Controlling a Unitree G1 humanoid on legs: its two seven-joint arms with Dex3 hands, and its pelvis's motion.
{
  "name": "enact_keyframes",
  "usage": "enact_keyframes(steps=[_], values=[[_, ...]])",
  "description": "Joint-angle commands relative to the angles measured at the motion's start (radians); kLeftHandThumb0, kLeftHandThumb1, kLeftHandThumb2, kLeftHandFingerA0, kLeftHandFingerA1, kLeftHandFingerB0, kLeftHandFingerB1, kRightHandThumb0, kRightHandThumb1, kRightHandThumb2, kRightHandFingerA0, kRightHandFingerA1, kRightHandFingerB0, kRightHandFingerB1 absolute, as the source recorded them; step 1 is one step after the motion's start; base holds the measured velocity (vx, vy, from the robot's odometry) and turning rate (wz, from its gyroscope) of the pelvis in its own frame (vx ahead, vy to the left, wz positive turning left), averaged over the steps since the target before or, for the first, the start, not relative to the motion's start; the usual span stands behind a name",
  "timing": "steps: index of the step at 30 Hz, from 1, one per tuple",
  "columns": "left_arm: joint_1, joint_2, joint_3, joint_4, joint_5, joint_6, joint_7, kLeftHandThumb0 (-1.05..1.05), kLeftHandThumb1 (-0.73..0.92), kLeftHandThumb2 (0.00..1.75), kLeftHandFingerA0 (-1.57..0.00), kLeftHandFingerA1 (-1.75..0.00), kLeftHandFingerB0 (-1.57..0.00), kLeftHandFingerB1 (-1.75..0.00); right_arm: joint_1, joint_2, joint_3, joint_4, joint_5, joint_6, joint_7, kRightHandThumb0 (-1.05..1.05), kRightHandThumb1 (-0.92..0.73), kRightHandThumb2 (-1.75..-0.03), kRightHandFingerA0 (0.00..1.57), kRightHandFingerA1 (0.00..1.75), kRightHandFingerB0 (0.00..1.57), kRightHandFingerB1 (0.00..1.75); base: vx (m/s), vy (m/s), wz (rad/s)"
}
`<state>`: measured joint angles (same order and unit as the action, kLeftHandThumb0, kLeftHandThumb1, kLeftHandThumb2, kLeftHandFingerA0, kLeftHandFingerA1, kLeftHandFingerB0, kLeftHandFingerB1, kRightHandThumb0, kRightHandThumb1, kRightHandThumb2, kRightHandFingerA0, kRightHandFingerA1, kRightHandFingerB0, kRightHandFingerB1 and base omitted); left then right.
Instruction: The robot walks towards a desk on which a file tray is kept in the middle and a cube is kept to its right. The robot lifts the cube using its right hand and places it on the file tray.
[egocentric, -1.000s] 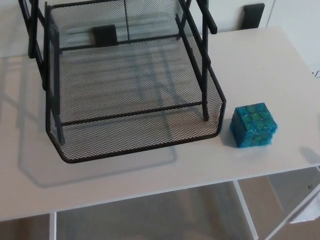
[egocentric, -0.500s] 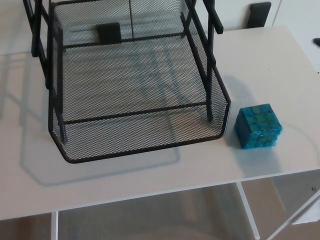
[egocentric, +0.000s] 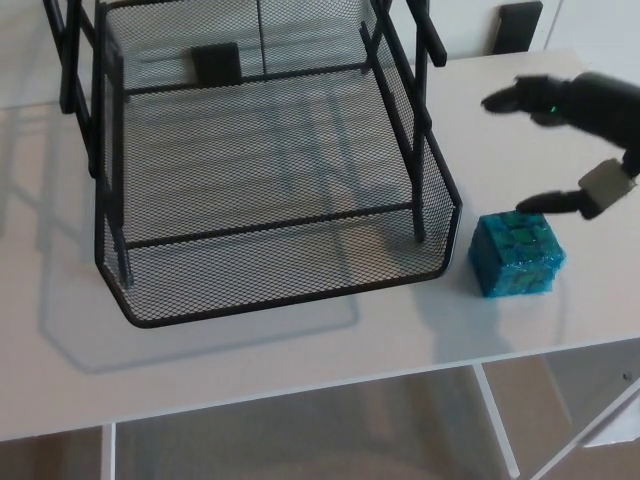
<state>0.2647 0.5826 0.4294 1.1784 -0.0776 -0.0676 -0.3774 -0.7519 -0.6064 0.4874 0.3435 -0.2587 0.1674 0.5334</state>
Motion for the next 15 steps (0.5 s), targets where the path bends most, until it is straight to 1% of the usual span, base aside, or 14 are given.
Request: enact_keyframes(steps=[1, 2, 3, 6, 8, 9, 10, 11, 12, 15], values=[[0.005, 0.003, -0.008, 0.008, -0.019, -0.048, -0.012, -0.78, 0.68, 1.06, -0.34, -0.61, -0.15, -0.49, 0.013, 0.008, 0.028, -0.009, -0.072, 0.031, 0.07, -0.55, -0.58, -0.61, 0.05, 0.37, 0.11, 0.27, 0.0, 0.0, 0.0], [0.0, 0.001, -0.01, 0.008, -0.02, -0.049, -0.01, -0.78, 0.68, 1.06, -0.34, -0.61, -0.15, -0.49, 0.007, 0.009, 0.026, -0.005, -0.076, 0.029, 0.074, -0.55, -0.58, -0.61, 0.05, 0.37, 0.11, 0.27, 0.0, 0.0, 0.0], [0.002, 0.001, -0.01, 0.005, -0.024, -0.043, -0.009, -0.79, 0.88, 0.66, -0.39, -0.56, -0.21, -0.38, 0.014, 0.01, 0.025, -0.011, -0.074, 0.03, 0.084, -0.57, -0.58, -0.6, 0.04, 0.36, 0.11, 0.27, 0.0, 0.0, 0.0], [0.001, 0.001, -0.01, 0.007, -0.028, -0.032, 0.001, -0.79, 0.87, 0.66, -0.4, -0.55, -0.24, -0.38, 0.04, 0.01, 0.008, -0.036, -0.062, 0.042, 0.099, -0.56, -0.57, -0.6, 0.05, 0.36, 0.13, 0.26, 0.0, 0.0, 0.0], [-0.009, 0.003, -0.012, 0.012, -0.03, -0.024, 0.0, -0.79, 0.87, 0.66, -0.4, -0.55, -0.23, -0.38, 0.054, 0.008, -0.007, -0.043, -0.068, 0.036, 0.094, -0.57, -0.58, -0.59, 0.06, 0.38, 0.12, 0.26, 0.0, 0.0, 0.0], [-0.005, 0.002, -0.021, 0.011, -0.021, -0.035, 0.007, -0.79, 0.87, 0.65, -0.41, -0.54, -0.23, -0.38, 0.066, -0.009, -0.003, -0.052, -0.088, 0.016, 0.09, -0.6, -0.59, -0.6, 0.06, 0.4, 0.12, 0.26, 0.0, 0.0, 0.0], [-0.004, 0.003, -0.024, 0.01, -0.02, -0.04, 0.004, -0.8, 0.87, 0.66, -0.4, -0.54, -0.23, -0.38, 0.068, -0.018, 0.004, -0.057, -0.1, 0.023, 0.104, -0.6, -0.41, -0.84, 0.01, 0.42, 0.04, 0.35, 0.0, 0.0, 0.0], [-0.004, 0.003, -0.025, 0.012, -0.022, -0.042, 0.003, -0.79, 0.87, 0.66, -0.39, -0.54, -0.23, -0.38, 0.078, -0.025, 0.004, -0.065, -0.111, 0.014, 0.102, -0.62, -0.41, -0.83, 0.02, 0.45, 0.04, 0.33, 0.0, 0.0, 0.0], [-0.012, 0.004, -0.023, 0.015, -0.024, -0.032, 0.012, -0.79, 0.87, 0.66, -0.41, -0.53, -0.24, -0.38, 0.081, -0.035, 0.008, -0.07, -0.117, 0.006, 0.111, -0.61, -0.6, -0.6, 0.06, 0.4, 0.09, 0.24, 0.0, 0.0, 0.0], [-0.015, 0.006, -0.03, 0.013, -0.021, -0.029, 0.015, -0.78, 0.87, 0.66, -0.39, -0.55, -0.23, -0.38, 0.1, -0.047, 0.003, -0.097, -0.122, 0.021, 0.138, -0.6, -0.6, -0.6, 0.05, 0.38, 0.09, 0.24, 0.0, 0.0, 0.0]])
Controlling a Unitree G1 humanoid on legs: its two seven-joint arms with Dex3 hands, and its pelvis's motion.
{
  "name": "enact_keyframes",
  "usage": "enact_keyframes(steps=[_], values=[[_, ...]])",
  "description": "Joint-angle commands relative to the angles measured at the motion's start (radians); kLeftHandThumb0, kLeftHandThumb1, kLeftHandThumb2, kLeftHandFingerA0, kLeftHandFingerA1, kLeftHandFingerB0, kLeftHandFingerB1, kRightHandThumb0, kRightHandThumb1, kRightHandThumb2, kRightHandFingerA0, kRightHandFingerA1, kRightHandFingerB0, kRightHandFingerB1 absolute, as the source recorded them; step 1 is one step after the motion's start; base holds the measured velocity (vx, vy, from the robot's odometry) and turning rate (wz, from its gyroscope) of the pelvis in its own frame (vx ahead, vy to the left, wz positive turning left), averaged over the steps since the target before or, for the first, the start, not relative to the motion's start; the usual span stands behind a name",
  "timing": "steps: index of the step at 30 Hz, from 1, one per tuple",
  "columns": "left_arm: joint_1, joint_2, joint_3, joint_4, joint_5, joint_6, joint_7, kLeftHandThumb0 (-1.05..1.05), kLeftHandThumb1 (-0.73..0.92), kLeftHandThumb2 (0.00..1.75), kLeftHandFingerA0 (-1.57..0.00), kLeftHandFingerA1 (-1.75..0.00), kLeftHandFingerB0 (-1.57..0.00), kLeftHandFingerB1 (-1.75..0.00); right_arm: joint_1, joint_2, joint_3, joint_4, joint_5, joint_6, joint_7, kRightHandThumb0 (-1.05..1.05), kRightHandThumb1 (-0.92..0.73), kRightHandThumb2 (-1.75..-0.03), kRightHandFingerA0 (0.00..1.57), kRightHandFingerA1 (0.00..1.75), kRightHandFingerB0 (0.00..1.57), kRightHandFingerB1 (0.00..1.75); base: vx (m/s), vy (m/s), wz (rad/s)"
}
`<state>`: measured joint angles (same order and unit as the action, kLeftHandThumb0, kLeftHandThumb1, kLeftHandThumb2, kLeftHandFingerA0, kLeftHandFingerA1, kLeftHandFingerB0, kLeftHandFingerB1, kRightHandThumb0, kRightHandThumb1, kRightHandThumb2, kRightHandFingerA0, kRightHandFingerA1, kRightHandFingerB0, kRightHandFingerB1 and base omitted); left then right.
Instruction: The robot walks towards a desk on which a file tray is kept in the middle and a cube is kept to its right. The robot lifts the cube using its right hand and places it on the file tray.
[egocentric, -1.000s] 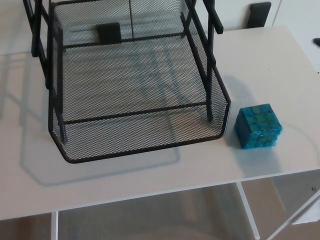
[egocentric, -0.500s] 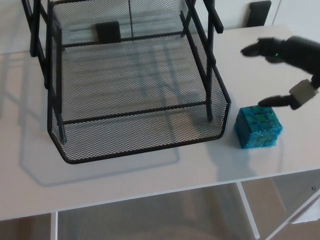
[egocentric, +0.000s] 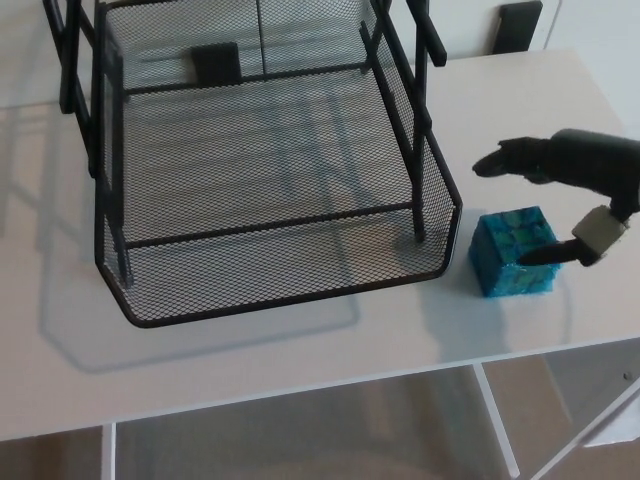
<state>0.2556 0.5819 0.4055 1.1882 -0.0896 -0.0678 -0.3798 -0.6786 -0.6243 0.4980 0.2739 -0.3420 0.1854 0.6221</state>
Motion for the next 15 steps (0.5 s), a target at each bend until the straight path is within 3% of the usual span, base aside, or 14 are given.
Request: enact_keyframes(steps=[1, 5, 6, 7, 8, 9, 10, 12, 13, 14, 15], values=[[-0.007, 0.006, -0.013, 0.006, -0.003, -0.036, 0.024, -0.77, 0.87, 0.66, -0.4, -0.55, -0.24, -0.39, 0.027, -0.031, -0.007, -0.024, -0.044, -0.004, 0.052, -0.6, -0.6, -0.6, 0.06, 0.36, 0.09, 0.23, 0.0, 0.0, 0.0], [-0.003, 0.01, -0.03, 0.015, 0.005, -0.051, 0.021, -0.79, 0.86, 0.66, -0.38, -0.56, -0.23, -0.38, 0.053, -0.033, -0.006, -0.017, -0.054, -0.018, 0.054, -0.61, -0.59, -0.6, 0.06, 0.36, 0.08, 0.23, 0.0, 0.0, 0.0], [-0.001, 0.01, -0.03, 0.013, 0.001, -0.048, 0.024, -0.77, 0.86, 0.66, -0.39, -0.56, -0.25, -0.39, 0.063, -0.036, 0.005, -0.017, -0.073, -0.015, 0.053, -0.66, -0.43, -0.83, 0.03, 0.42, 0.04, 0.3, 0.0, 0.0, 0.0], [0.003, 0.01, -0.035, 0.009, 0.004, -0.049, 0.027, -0.77, 0.87, 0.66, -0.4, -0.58, -0.27, -0.4, 0.076, -0.042, 0.003, -0.027, -0.077, -0.015, 0.053, -0.65, -0.42, -0.85, 0.0, 0.43, 0.03, 0.3, 0.0, 0.0, 0.0], [0.005, 0.011, -0.04, 0.008, 0.006, -0.051, 0.032, -0.77, 0.87, 0.66, -0.4, -0.58, -0.27, -0.41, 0.085, -0.04, 0.003, -0.023, -0.086, -0.023, 0.045, -0.67, -0.42, -0.83, 0.02, 0.45, 0.06, 0.28, 0.0, 0.0, 0.0], [0.01, 0.012, -0.043, 0.005, 0.007, -0.054, 0.031, -0.76, 0.87, 0.66, -0.4, -0.58, -0.27, -0.41, 0.095, -0.033, -0.003, -0.021, -0.086, -0.012, 0.04, -0.63, -0.58, -0.59, 0.07, 0.41, 0.09, 0.24, 0.0, 0.0, 0.0], [0.006, 0.013, -0.046, 0.005, 0.007, -0.05, 0.033, -0.76, 0.87, 0.66, -0.39, -0.58, -0.26, -0.4, 0.1, -0.035, -0.003, -0.02, -0.09, -0.01, 0.041, -0.66, -0.42, -0.82, 0.03, 0.43, 0.05, 0.29, 0.0, 0.0, 0.0], [0.001, 0.012, -0.045, 0.015, 0.003, -0.04, 0.047, -0.76, 0.85, 0.65, -0.42, -0.57, -0.29, -0.4, 0.109, -0.02, -0.003, -0.004, -0.094, 0.02, 0.04, -0.61, -0.42, -0.83, 0.01, 0.37, 0.01, 0.31, 0.0, 0.0, 0.0], [0.004, 0.013, -0.044, 0.005, -0.001, -0.034, 0.038, -0.78, 0.85, 0.65, -0.41, -0.56, -0.27, -0.39, 0.123, -0.014, -0.009, 0.008, -0.095, 0.009, 0.014, -0.57, -0.58, -0.61, 0.06, 0.33, 0.1, 0.22, 0.0, 0.0, 0.0], [0.007, 0.014, -0.048, 0.003, 0.002, -0.041, 0.039, -0.78, 0.85, 0.65, -0.42, -0.56, -0.27, -0.39, 0.134, -0.002, -0.014, 0.029, -0.096, -0.018, -0.022, -0.6, -0.42, -0.8, 0.04, 0.45, 0.05, 0.33, 0.0, 0.0, 0.0], [0.007, 0.015, -0.053, 0.002, 0.007, -0.043, 0.038, -0.77, 0.86, 0.66, -0.4, -0.56, -0.27, -0.39, 0.138, 0.011, -0.013, 0.043, -0.101, -0.023, -0.04, -0.62, -0.55, -0.7, 0.07, 0.41, 0.1, 0.29, 0.0, 0.0, 0.0]])
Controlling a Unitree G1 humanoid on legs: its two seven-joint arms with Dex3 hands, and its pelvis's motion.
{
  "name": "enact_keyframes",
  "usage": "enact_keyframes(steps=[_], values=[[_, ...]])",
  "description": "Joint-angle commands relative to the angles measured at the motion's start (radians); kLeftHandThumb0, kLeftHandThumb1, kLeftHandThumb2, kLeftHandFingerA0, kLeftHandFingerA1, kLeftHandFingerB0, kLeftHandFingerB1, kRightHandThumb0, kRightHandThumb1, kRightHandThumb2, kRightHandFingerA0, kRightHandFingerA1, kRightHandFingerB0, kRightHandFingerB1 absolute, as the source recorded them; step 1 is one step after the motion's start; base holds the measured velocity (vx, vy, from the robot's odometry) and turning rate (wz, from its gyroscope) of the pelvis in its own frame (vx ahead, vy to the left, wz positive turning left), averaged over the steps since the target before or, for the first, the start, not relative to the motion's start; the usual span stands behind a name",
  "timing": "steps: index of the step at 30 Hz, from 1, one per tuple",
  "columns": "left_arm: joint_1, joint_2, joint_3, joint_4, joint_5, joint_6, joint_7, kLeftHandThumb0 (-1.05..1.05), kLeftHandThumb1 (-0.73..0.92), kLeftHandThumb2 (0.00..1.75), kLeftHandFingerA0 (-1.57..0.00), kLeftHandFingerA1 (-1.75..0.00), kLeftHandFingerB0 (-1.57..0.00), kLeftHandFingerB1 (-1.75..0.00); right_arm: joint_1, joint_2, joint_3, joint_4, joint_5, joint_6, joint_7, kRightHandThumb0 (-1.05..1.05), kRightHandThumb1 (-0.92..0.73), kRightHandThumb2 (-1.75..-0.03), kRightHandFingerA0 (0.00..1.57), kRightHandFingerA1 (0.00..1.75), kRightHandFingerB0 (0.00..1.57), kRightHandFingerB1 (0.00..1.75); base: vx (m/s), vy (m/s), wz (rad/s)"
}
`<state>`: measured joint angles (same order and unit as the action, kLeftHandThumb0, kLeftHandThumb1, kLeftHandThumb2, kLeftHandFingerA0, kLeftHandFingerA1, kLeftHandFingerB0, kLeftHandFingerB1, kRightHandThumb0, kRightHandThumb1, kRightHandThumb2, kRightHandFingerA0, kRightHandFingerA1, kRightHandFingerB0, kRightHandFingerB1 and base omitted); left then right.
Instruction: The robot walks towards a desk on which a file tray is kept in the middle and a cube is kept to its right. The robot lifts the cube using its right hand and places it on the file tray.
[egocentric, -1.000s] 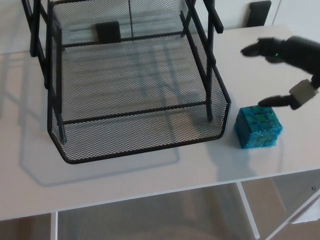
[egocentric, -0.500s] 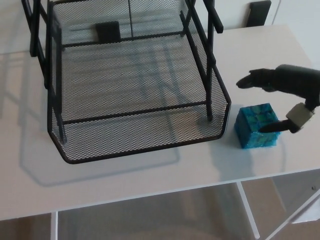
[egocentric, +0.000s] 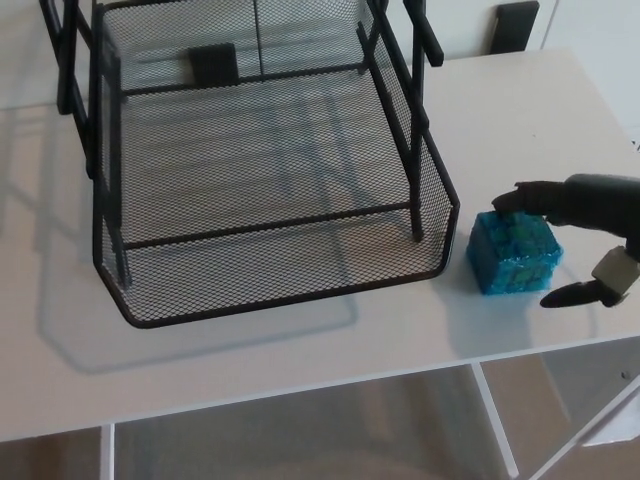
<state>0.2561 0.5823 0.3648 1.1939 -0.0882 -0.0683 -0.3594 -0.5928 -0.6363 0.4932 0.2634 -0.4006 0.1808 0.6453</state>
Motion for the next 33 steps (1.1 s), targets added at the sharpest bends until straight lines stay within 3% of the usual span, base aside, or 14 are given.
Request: enact_keyframes(steps=[1, 3, 4, 5, 6, 7, 9, 10, 15, 19, 26, 28, 33], values=[[0.006, 0.015, -0.015, -0.004, 0.007, -0.043, 0.018, -0.77, 0.86, 0.66, -0.4, -0.56, -0.27, -0.39, 0.053, 0.029, -0.009, 0.061, -0.046, -0.021, -0.071, -0.62, -0.55, -0.7, 0.07, 0.41, 0.1, 0.29, 0.0, 0.0, 0.0], [0.005, 0.014, -0.015, -0.001, 0.004, -0.047, 0.018, -0.78, 0.86, 0.66, -0.4, -0.58, -0.27, -0.4, 0.06, 0.05, -0.005, 0.077, -0.055, -0.039, -0.101, -0.58, -0.59, -0.6, 0.08, 0.4, 0.11, 0.26, 0.0, 0.0, 0.0], [0.016, 0.006, -0.023, -0.002, 0.009, -0.05, 0.017, -0.78, 0.86, 0.66, -0.41, -0.58, -0.27, -0.4, 0.093, 0.044, -0.013, 0.039, -0.054, -0.007, -0.093, -0.55, -0.42, -0.84, 0.03, 0.46, 0.02, 0.37, 0.0, 0.0, 0.0], [0.017, 0.006, -0.026, -0.003, 0.01, -0.051, 0.021, -0.78, 0.85, 0.65, -0.41, -0.57, -0.28, -0.4, 0.095, 0.051, -0.016, 0.045, -0.057, -0.016, -0.104, -0.55, -0.61, -0.58, 0.09, 0.38, 0.11, 0.27, 0.0, 0.0, 0.0], [0.021, 0.005, -0.029, -0.01, 0.01, -0.058, 0.025, -0.77, 0.86, 0.65, -0.41, -0.58, -0.28, -0.4, 0.103, 0.064, -0.025, 0.052, -0.058, -0.029, -0.131, -0.34, -0.48, -1.0, 0.02, 0.52, 0.0, 0.49, 0.0, 0.0, 0.0], [0.022, 0.002, -0.027, -0.007, 0.006, -0.066, 0.027, -0.77, 0.85, 0.65, -0.42, -0.59, -0.28, -0.41, 0.108, 0.072, -0.034, 0.06, -0.057, -0.045, -0.152, -0.57, -0.56, -0.74, 0.11, 0.46, 0.12, 0.35, 0.0, 0.0, 0.0], [0.025, 0.001, -0.029, -0.007, 0.004, -0.074, 0.029, -0.77, 0.86, 0.66, -0.42, -0.58, -0.28, -0.4, 0.119, 0.08, -0.048, 0.072, -0.058, -0.071, -0.186, -0.56, -0.55, -0.75, 0.12, 0.47, 0.14, 0.37, 0.0, 0.0, 0.0], [0.025, 0.0, -0.029, -0.009, 0.001, -0.069, 0.032, -0.76, 0.86, 0.66, -0.44, -0.56, -0.28, -0.39, 0.13, 0.083, -0.056, 0.08, -0.072, -0.096, -0.231, -0.5, -0.62, -0.6, 0.24, 0.46, 0.23, 0.3, 0.0, 0.0, 0.0], [0.023, -0.01, -0.013, -0.016, -0.017, -0.05, 0.042, -0.73, 0.86, 0.65, -0.44, -0.54, -0.29, -0.4, 0.168, 0.082, -0.076, 0.11, -0.114, -0.187, -0.368, -0.5, -0.62, -0.59, 0.35, 0.53, 0.3, 0.34, 0.0, 0.0, 0.0], [0.031, -0.013, -0.031, -0.018, 0.005, -0.073, 0.051, -0.74, 0.86, 0.65, -0.45, -0.55, -0.29, -0.4, 0.192, 0.083, -0.072, 0.12, -0.147, -0.187, -0.421, -0.52, -0.62, -0.6, 0.31, 0.52, 0.3, 0.36, 0.0, 0.0, 0.0], [0.054, -0.019, -0.047, -0.042, 0.008, -0.095, 0.054, -0.74, 0.86, 0.65, -0.45, -0.56, -0.29, -0.4, 0.205, 0.087, -0.032, 0.124, -0.205, -0.135, -0.413, -0.47, -0.58, -0.59, 0.27, 0.45, 0.26, 0.31, 0.0, 0.0, 0.0], [0.047, -0.023, -0.051, -0.027, 0.01, -0.095, 0.064, -0.72, 0.85, 0.65, -0.47, -0.54, -0.3, -0.39, 0.167, 0.1, 0.004, 0.157, -0.225, -0.078, -0.334, -0.43, -0.56, -0.57, 0.18, 0.45, 0.14, 0.31, 0.0, 0.0, 0.0], [0.023, -0.029, -0.052, 0.017, 0.009, -0.085, 0.081, -0.7, 0.85, 0.65, -0.47, -0.53, -0.3, -0.38, 0.059, 0.101, 0.103, 0.242, -0.281, -0.03, -0.205, -0.4, -0.54, -0.58, 0.22, 0.54, 0.08, 0.28, 0.0, 0.0, 0.0]])
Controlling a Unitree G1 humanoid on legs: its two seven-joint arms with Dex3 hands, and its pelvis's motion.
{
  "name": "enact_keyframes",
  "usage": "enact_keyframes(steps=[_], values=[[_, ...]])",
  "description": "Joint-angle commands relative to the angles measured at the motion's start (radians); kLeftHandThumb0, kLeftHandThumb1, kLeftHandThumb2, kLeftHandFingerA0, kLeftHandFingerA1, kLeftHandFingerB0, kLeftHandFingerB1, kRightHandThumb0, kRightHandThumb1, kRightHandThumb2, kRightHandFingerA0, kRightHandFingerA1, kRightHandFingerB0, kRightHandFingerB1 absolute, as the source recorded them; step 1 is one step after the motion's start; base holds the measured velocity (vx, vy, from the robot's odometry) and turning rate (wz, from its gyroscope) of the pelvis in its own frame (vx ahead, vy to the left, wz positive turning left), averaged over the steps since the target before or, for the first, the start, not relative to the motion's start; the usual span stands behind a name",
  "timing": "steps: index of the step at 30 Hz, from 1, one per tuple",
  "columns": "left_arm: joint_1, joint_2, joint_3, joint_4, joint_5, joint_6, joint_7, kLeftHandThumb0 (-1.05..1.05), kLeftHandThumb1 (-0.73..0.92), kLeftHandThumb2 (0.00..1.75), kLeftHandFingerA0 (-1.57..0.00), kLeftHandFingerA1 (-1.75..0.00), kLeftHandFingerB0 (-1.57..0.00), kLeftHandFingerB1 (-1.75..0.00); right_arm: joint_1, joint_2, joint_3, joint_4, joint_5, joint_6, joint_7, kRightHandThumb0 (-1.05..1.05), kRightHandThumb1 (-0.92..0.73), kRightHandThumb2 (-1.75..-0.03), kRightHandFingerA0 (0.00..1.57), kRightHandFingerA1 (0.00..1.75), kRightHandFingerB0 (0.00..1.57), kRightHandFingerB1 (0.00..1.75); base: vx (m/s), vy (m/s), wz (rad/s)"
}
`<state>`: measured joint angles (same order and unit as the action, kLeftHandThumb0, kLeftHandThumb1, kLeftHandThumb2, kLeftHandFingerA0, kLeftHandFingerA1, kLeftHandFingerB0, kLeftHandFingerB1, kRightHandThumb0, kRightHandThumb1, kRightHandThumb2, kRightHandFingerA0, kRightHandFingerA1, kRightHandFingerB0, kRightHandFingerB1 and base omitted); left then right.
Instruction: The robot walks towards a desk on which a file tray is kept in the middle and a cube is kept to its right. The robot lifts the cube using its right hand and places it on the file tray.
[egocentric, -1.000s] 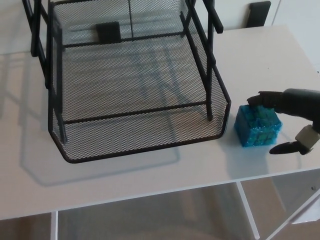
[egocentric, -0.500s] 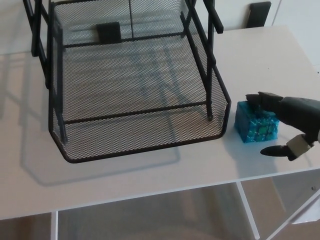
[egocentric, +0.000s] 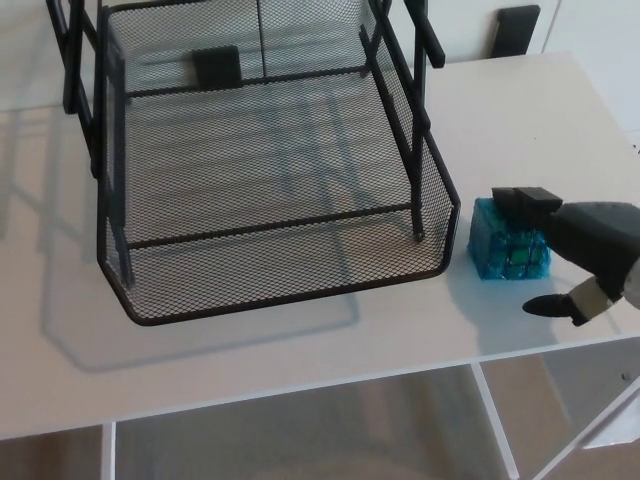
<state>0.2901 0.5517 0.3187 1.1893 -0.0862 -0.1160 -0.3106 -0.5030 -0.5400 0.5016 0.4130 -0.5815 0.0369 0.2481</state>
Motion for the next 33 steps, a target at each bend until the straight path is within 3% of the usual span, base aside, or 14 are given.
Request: enact_keyframes(steps=[1, 2, 4, 6, 7, 9, 12, 14, 15, 17, 19, 20, 27, 33], values=[[-0.001, 0.001, -0.007, 0.006, 0.008, -0.039, 0.03, -0.7, 0.85, 0.65, -0.47, -0.55, -0.31, -0.39, -0.052, 0.015, 0.112, 0.107, -0.12, 0.113, 0.176, -0.41, -0.54, -0.56, 0.32, 0.6, 0.12, 0.32, 0.0, 0.0, 0.0], [0.004, -0.001, -0.004, -0.003, 0.003, -0.042, 0.027, -0.7, 0.85, 0.65, -0.46, -0.55, -0.3, -0.39, -0.064, 0.019, 0.114, 0.115, -0.115, 0.111, 0.178, -0.41, -0.58, -0.57, 0.34, 0.61, 0.16, 0.3, 0.0, 0.0, 0.0], [0.008, -0.003, -0.005, -0.013, 0.003, -0.049, 0.021, -0.7, 0.85, 0.65, -0.47, -0.53, -0.31, -0.38, -0.061, 0.028, 0.1, 0.12, -0.109, 0.048, 0.052, -0.49, -0.57, -0.61, 0.79, 1.49, 0.43, 0.55, 0.0, 0.0, 0.0], [-0.004, -0.008, -0.001, -0.002, 0.0, -0.043, 0.034, -0.69, 0.84, 0.65, -0.49, -0.55, -0.32, -0.39, -0.056, 0.05, 0.085, 0.103, -0.106, 0.039, -0.011, -0.53, -0.51, -0.91, 1.04, 1.3, 0.46, 0.68, 0.0, 0.0, 0.0], [-0.01, -0.01, 0.001, 0.008, -0.002, -0.044, 0.037, -0.7, 0.83, 0.65, -0.47, -0.56, -0.32, -0.4, -0.057, 0.058, 0.082, 0.102, -0.109, 0.037, -0.028, -0.56, -0.54, -0.93, 0.92, 1.25, 0.45, 0.68, 0.0, 0.0, 0.0], [-0.02, -0.013, -0.002, 0.012, 0.0, -0.047, 0.035, -0.7, 0.84, 0.65, -0.47, -0.57, -0.31, -0.4, -0.068, 0.071, 0.086, 0.106, -0.131, 0.043, -0.056, -0.52, -0.65, -0.63, 0.73, 1.5, 0.44, 0.67, 0.0, 0.0, 0.0], [0.006, -0.01, -0.016, -0.021, 0.011, -0.068, 0.028, -0.7, 0.85, 0.65, -0.48, -0.55, -0.3, -0.39, -0.074, 0.119, 0.094, 0.119, -0.172, 0.061, -0.15, -0.54, -0.62, -0.59, 0.5, 0.96, 0.4, 0.54, 0.0, 0.0, 0.0], [0.009, -0.01, -0.018, -0.027, 0.009, -0.067, 0.028, -0.7, 0.85, 0.65, -0.48, -0.55, -0.3, -0.39, -0.071, 0.121, 0.092, 0.114, -0.178, 0.067, -0.151, -0.54, -0.62, -0.59, 0.5, 0.96, 0.4, 0.54, 0.0, 0.0, 0.0], [0.017, -0.011, -0.016, -0.044, 0.002, -0.054, 0.026, -0.69, 0.84, 0.65, -0.48, -0.55, -0.31, -0.4, -0.065, 0.137, 0.097, 0.102, -0.187, 0.094, -0.144, -0.56, -0.46, -0.83, 0.42, 0.64, 0.29, 0.52, 0.0, 0.0, 0.0], [0.029, -0.013, -0.012, -0.06, -0.005, -0.045, 0.026, -0.68, 0.84, 0.65, -0.47, -0.55, -0.31, -0.4, -0.044, 0.144, 0.108, 0.098, -0.201, 0.089, -0.167, -0.52, -0.55, -0.57, 0.48, 0.8, 0.31, 0.39, 0.0, 0.0, 0.0], [0.031, -0.013, -0.009, -0.048, -0.009, -0.052, 0.013, -0.69, 0.85, 0.64, -0.45, -0.55, -0.31, -0.4, -0.024, 0.145, 0.113, 0.096, -0.209, 0.086, -0.184, -0.56, -0.43, -0.77, 0.54, 0.9, 0.21, 0.47, 0.0, 0.0, 0.0], [0.034, -0.013, -0.009, -0.049, -0.009, -0.052, 0.011, -0.69, 0.84, 0.65, -0.46, -0.56, -0.31, -0.4, -0.012, 0.146, 0.115, 0.093, -0.215, 0.089, -0.193, -0.5, -0.53, -0.56, 0.51, 0.95, 0.25, 0.36, 0.0, 0.0, 0.0], [0.008, -0.013, -0.036, 0.007, 0.015, -0.066, 0.033, -0.7, 0.82, 0.64, -0.47, -0.54, -0.32, -0.39, 0.035, 0.121, 0.17, 0.082, -0.298, 0.151, -0.182, -0.52, -0.45, -0.74, 0.59, 0.97, 0.11, 0.42, 0.0, 0.0, 0.0], [0.015, -0.009, -0.036, 0.012, 0.012, -0.071, 0.033, -0.69, 0.83, 0.64, -0.49, -0.53, -0.33, -0.39, 0.089, 0.105, 0.2, 0.115, -0.365, 0.138, -0.358, -0.25, -0.65, -0.63, 0.9, 1.53, 0.49, 0.44, 0.0, 0.0, 0.0]])
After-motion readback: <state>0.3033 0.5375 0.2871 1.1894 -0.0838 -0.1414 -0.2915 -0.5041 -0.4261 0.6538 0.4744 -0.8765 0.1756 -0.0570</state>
